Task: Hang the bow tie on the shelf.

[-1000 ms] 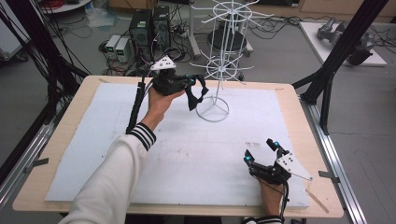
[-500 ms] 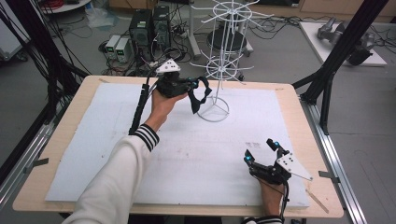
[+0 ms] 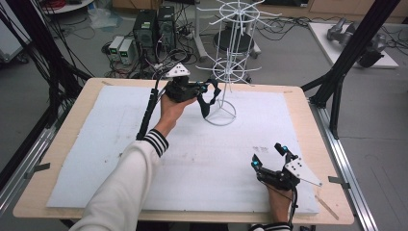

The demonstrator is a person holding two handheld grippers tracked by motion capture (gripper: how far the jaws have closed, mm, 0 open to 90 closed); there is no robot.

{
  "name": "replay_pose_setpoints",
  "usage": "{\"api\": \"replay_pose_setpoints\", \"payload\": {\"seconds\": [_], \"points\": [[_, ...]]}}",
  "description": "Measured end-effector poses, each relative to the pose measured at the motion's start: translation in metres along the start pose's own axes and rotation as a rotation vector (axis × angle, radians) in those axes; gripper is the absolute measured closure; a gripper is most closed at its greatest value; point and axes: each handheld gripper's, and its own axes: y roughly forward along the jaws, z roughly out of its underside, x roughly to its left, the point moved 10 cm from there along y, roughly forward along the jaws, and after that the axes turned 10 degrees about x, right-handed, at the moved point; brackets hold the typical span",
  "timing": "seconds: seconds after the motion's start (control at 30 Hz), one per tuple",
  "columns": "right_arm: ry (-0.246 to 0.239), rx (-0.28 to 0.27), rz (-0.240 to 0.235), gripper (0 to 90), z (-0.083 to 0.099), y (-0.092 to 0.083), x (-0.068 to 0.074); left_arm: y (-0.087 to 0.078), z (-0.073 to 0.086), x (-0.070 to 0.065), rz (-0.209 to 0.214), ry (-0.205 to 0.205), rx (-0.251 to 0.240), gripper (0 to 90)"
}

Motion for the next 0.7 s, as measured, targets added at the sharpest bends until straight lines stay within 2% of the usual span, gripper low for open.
{"api": "replay_pose_setpoints", "payload": {"seconds": [0.3,0.37,0.5,0.57,0.7], "points": [[-0.004,0.005,0.002,6.4,0.000,0.000,0.000,0.004,0.002,-0.002,-0.011,0.002,0.009,85.2],[-0.001,0.004,0.001,6.4,0.000,0.000,0.000,0.004,0.003,-0.001,-0.020,0.003,0.014,77.3],[-0.003,0.000,0.000,6.4,0.000,0.000,0.000,0.003,0.004,0.002,-0.025,-0.005,0.024,69.4],[-0.005,-0.003,-0.001,6.4,0.000,-0.001,0.001,0.002,0.004,0.004,-0.022,-0.005,0.023,60.0],[-0.007,-0.002,0.000,6.4,0.000,0.000,0.000,0.001,0.006,0.009,-0.054,-0.012,0.012,37.1]]}}
